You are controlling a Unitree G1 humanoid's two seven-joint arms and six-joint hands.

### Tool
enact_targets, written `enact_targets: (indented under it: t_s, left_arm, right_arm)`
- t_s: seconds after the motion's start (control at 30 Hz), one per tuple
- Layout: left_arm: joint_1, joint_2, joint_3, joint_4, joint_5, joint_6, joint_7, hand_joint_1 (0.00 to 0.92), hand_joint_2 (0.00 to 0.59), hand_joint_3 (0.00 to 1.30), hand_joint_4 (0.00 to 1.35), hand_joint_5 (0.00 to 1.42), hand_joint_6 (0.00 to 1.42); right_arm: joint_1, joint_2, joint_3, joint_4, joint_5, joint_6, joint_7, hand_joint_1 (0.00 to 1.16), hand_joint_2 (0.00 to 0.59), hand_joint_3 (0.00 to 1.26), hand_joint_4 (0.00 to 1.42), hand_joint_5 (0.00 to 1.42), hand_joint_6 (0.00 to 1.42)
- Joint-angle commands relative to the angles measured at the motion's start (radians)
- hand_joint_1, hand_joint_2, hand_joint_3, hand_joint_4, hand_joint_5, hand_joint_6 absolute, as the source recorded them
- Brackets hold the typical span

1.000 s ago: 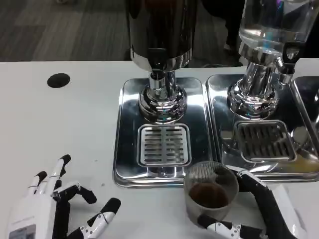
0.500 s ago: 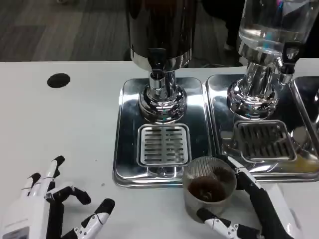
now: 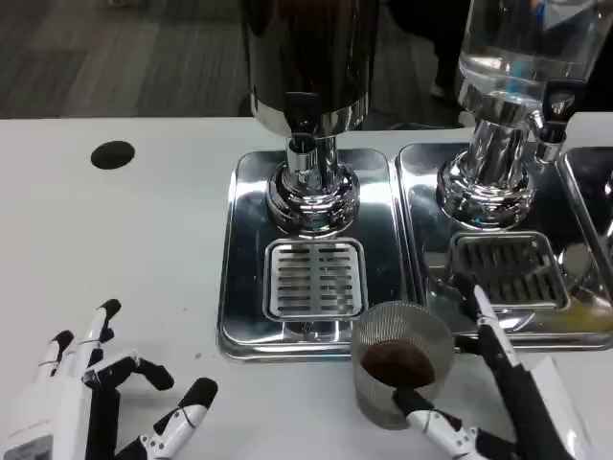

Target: Grasp the cup under the faucet to collect the drink, then remove the cup.

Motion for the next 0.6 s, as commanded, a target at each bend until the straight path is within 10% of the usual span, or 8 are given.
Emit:
enact_targets:
  t_s: [0.03,0.3,0.47,0.6]
  left_arm:
    - [-0.002,0.001,-0.004,0.006,0.000,-0.015,0.002,0.000,0.140,0.65,0.04,0.21,0.08]
    - [0.008,-0.006,0.006,0.000,-0.009,-0.041,0.024,0.000,0.111,0.32,0.02,0.20,0.09]
    - [0.013,-0.008,0.005,-0.007,0.014,-0.061,0.054,0.000,0.116,0.20,0.00,0.18,0.09]
    - [0.016,-0.014,-0.026,-0.033,0.097,-0.017,0.055,0.000,0.127,0.20,0.00,0.15,0.07]
  right_arm:
    - [0.029,0.002,-0.043,-0.059,0.076,-0.044,0.011,0.40,0.185,0.00,0.00,0.00,0.09]
    - [0.024,0.008,-0.147,-0.240,0.078,0.055,0.020,0.29,0.284,0.03,0.00,0.00,0.00]
    - [-0.003,0.026,-0.190,-0.362,-0.167,0.289,-0.052,0.20,0.520,0.10,0.00,0.00,0.00]
    - [-0.058,-0.011,-0.154,-0.325,-0.398,0.430,-0.130,0.04,0.585,0.12,0.00,0.00,0.00]
